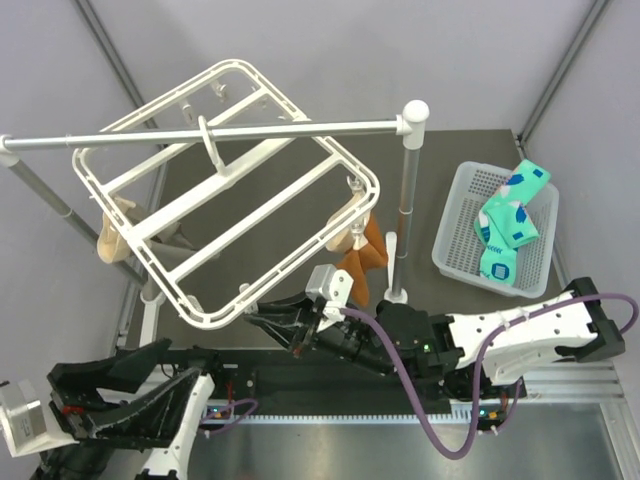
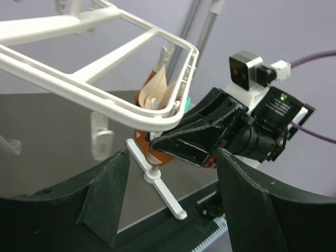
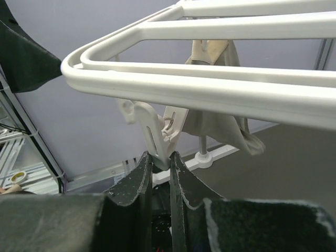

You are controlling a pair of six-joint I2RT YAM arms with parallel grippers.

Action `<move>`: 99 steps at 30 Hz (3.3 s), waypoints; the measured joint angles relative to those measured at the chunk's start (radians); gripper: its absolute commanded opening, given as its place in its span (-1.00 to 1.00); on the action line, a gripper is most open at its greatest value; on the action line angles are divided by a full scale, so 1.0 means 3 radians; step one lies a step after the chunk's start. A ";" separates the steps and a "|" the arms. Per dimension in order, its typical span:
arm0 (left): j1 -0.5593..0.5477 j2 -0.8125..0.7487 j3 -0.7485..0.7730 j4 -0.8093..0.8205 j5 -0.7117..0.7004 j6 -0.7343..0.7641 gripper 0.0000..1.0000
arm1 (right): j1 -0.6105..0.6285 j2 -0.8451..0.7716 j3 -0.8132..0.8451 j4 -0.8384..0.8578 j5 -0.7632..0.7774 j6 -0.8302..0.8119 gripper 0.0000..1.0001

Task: Clip the socks to the hanger
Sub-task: Open the clamp at the hanger.

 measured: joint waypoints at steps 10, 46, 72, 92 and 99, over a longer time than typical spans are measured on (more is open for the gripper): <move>0.0032 -0.0008 -0.0913 0.0772 0.1165 -0.0556 0.31 | 0.0000 0.0005 0.0431 -0.0645 -0.0109 0.0139 -1.00; 0.0154 -0.0010 -0.1071 0.0994 0.1199 -0.0636 0.15 | -0.0011 0.0217 0.1325 -0.2308 -0.0684 -0.0028 -1.00; 0.0195 -0.0097 -0.1434 0.1197 0.1277 -0.0799 -0.03 | -0.0121 0.0264 0.1330 -0.2304 -0.0895 -0.0014 -1.00; 0.0202 -0.0118 -0.1434 0.1221 0.1157 -0.0693 -1.00 | -0.0207 0.0263 0.1330 -0.2242 -0.0996 0.0122 -0.64; 0.0203 -0.0118 -0.1423 0.1150 0.1054 -0.0670 -1.00 | -0.0206 0.0226 0.1244 -0.2225 -0.0923 0.0134 0.74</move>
